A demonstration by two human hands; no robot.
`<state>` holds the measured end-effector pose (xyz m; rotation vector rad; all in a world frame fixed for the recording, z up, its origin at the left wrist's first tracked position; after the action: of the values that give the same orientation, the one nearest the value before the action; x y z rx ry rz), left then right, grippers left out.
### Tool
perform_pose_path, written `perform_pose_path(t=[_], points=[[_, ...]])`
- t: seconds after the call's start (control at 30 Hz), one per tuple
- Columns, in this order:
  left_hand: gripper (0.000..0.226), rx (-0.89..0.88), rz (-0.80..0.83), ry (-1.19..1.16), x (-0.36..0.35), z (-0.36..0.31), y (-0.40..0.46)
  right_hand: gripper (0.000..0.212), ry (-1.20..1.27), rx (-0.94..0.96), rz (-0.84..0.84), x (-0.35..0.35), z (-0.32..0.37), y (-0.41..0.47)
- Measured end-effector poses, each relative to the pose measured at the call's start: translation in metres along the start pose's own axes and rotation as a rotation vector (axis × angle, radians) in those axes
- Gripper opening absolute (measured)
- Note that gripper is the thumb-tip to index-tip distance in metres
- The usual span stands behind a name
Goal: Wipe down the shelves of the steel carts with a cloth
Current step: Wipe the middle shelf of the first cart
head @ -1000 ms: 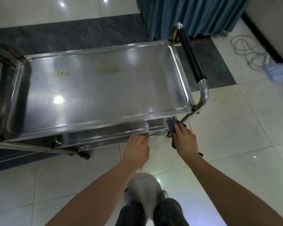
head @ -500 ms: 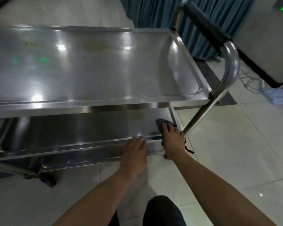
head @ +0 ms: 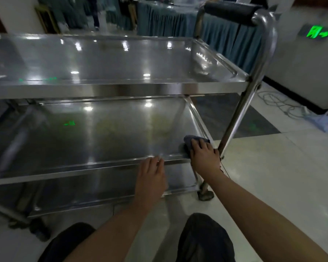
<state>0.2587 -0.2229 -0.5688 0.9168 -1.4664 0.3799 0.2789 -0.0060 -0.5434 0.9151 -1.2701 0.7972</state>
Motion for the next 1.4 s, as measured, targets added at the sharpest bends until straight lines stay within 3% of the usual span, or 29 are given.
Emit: perform_pose_path(t=[0.17, 0.4, 0.57, 0.77, 1.23, 1.4], points=[[0.047, -0.02, -0.051, 0.002, -0.016, 0.007, 0.003, 0.046, 0.042, -0.022, 0.08, -0.007, -0.004, 0.028], [0.042, -0.083, -0.307, -0.021, -0.04, 0.015, -0.004, 0.054, 0.107, -0.039, 0.112, -0.02, -0.012, 0.102], [0.045, -0.042, -0.248, 0.002, -0.044, 0.015, -0.002, 0.053, 0.162, -0.054, 0.135, -0.027, -0.008, 0.16], [0.044, -0.058, -0.307, 0.004, -0.049, 0.016, -0.003, 0.054, 0.184, 0.055, 0.161, -0.034, 0.016, 0.193], [0.043, -0.026, -0.239, 0.063, -0.028, 0.009, -0.007, 0.052, 0.074, 0.129, 0.135, -0.018, 0.005, 0.028], [0.043, -0.029, -0.213, 0.085, -0.022, 0.005, -0.009, 0.053, 0.075, 0.234, 0.18, -0.012, 0.047, 0.018]])
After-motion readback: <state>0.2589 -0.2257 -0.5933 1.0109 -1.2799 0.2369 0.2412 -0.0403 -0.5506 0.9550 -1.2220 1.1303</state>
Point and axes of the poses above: each hand's wrist, its own y-axis towards the middle knuckle, its own x-axis out of the back of the hand, z = x × y, the point moved 4 cm from there along y, towards the middle knuckle, and after that the axes turned 4 degrees about z, right-handed, at the moved point
